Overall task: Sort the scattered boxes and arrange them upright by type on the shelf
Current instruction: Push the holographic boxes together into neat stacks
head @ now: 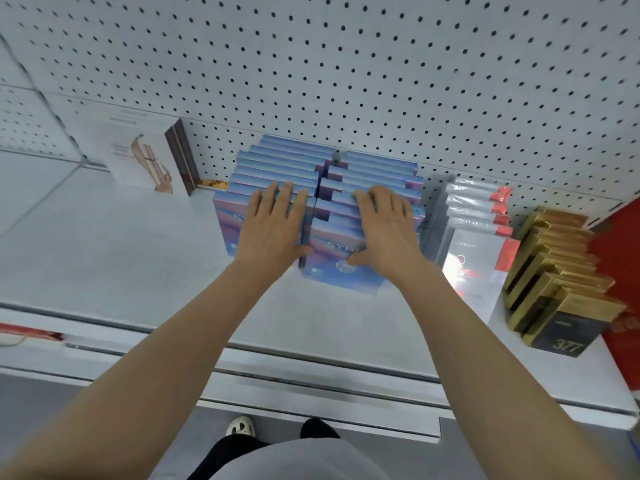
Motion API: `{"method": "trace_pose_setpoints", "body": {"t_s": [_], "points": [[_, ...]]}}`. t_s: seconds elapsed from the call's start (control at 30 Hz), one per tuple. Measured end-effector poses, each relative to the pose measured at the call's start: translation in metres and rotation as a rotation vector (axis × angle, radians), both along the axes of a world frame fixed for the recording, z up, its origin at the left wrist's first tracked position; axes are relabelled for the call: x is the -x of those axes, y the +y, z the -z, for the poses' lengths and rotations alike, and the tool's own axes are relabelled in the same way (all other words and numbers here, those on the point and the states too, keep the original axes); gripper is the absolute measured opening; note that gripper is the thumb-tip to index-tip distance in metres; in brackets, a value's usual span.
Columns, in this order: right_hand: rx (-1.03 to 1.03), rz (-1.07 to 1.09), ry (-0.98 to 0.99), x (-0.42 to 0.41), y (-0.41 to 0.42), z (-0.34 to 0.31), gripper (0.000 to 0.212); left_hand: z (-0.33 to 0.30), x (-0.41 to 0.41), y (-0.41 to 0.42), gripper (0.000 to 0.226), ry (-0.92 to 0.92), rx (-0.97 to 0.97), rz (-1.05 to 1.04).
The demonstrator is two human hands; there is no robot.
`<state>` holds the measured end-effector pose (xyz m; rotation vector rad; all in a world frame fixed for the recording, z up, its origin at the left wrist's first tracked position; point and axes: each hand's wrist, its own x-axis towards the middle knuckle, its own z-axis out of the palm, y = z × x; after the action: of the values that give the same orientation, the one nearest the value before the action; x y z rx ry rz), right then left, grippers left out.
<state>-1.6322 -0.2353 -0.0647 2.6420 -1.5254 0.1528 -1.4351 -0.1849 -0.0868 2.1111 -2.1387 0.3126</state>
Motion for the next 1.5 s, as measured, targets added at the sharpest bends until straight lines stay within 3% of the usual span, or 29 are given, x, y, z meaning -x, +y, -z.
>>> {"method": "trace_pose_setpoints", "body": {"t_s": [0.17,0.27,0.43,0.57,0.73,0.87,0.97,1.03,1.17,1.33,1.5], "points": [[-0.232,0.041,0.075,-0.003,-0.003,-0.002,0.123,-0.001,-0.007,0.0,0.099,-0.012,-0.009,0.09],[-0.328,0.068,-0.034,-0.006,-0.003,-0.011,0.118,-0.001,-0.013,-0.002,0.094,0.031,-0.003,0.125],[-0.157,0.233,-0.316,-0.001,-0.038,-0.016,0.071,-0.003,-0.032,-0.012,0.085,0.1,0.035,0.224],[-0.158,0.444,-0.284,-0.001,-0.072,-0.009,0.065,-0.005,-0.048,-0.021,0.088,0.04,0.0,0.292],[-0.137,0.504,-0.226,-0.006,-0.082,0.002,0.063,-0.004,-0.053,-0.022,0.081,0.102,0.082,0.371],[-0.127,0.585,-0.216,-0.002,-0.098,-0.003,0.065,-0.018,-0.066,-0.049,0.072,0.206,0.091,0.191],[-0.229,0.606,-0.245,-0.002,-0.111,-0.007,0.071,-0.027,-0.084,-0.076,0.071,0.217,-0.069,-0.059],[-0.26,0.601,-0.266,-0.005,-0.116,-0.004,0.074,-0.029,-0.091,-0.089,0.076,0.343,-0.18,-0.135],[-0.199,0.564,-0.199,-0.013,-0.112,-0.008,0.065,-0.027,-0.093,-0.104,0.08,0.539,-0.28,-0.12],[-0.113,0.374,0.03,-0.027,-0.111,-0.012,0.028,-0.024,-0.093,-0.108,0.082,0.536,-0.269,-0.093],[-0.173,0.403,0.025,-0.028,-0.114,-0.01,0.027,-0.022,-0.094,-0.11,0.081,0.521,-0.29,-0.104]]}}
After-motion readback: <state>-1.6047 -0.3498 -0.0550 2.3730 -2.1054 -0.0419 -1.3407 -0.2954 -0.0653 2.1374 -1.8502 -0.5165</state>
